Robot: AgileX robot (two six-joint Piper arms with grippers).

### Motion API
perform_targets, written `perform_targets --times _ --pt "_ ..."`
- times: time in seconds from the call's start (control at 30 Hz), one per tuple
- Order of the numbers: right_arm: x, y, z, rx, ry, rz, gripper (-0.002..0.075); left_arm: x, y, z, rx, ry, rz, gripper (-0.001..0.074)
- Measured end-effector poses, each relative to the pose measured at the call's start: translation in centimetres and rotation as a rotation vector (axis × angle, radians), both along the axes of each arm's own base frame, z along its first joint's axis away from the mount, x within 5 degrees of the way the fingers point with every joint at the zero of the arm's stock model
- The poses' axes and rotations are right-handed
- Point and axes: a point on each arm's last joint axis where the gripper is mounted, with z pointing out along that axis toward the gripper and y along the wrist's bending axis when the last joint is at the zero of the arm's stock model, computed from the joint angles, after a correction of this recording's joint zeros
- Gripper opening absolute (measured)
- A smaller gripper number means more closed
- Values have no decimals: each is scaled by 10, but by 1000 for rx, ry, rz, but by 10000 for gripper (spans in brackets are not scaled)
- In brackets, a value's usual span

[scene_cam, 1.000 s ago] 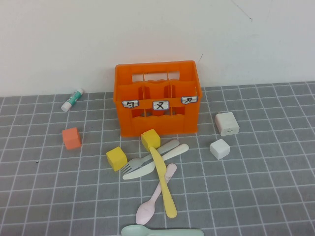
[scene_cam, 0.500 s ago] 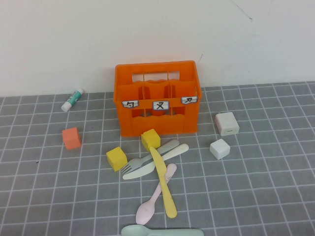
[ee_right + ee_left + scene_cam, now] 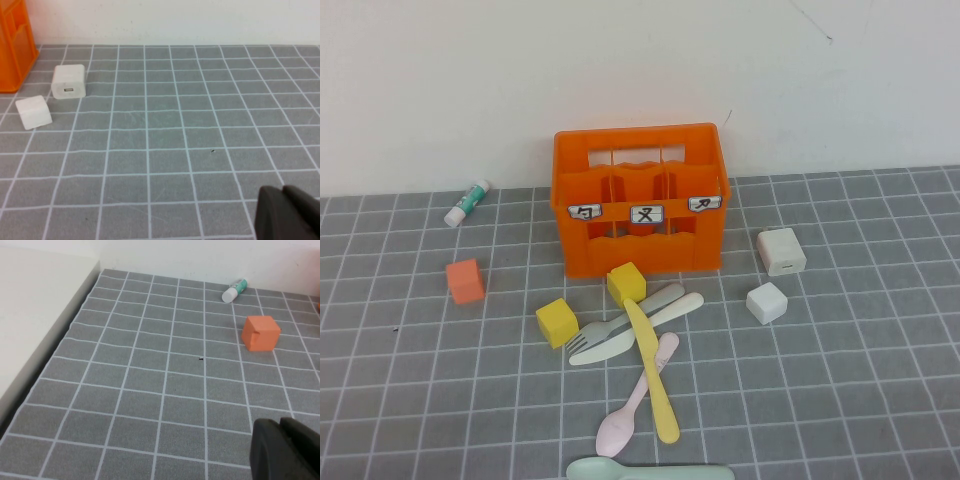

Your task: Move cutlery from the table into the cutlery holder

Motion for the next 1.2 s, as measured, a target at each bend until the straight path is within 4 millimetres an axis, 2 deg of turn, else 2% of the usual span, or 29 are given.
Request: perform_targets --times 0.1,0.17,0.23,0.37,0.47,0.93,1.2 --pt "0 0 0 0 0 0 -3 0 0 0 -5 -1 2 -1" --pt "0 0 0 0 0 0 -3 0 -2 1 -90 -20 9 -1" --pt "0 0 0 0 0 0 -3 2 -6 3 -288 -63 18 -1" --pt "0 0 0 0 0 0 -3 4 -13 12 -824 -175 48 -1" --pt "0 0 0 0 0 0 -3 4 -16 14 -1006 -184 50 -1" --pt "0 0 0 0 0 0 -3 4 -16 14 -989 -185 42 -1" --pt "0 0 0 0 0 0 -3 5 -9 27 -1308 -357 103 -1"
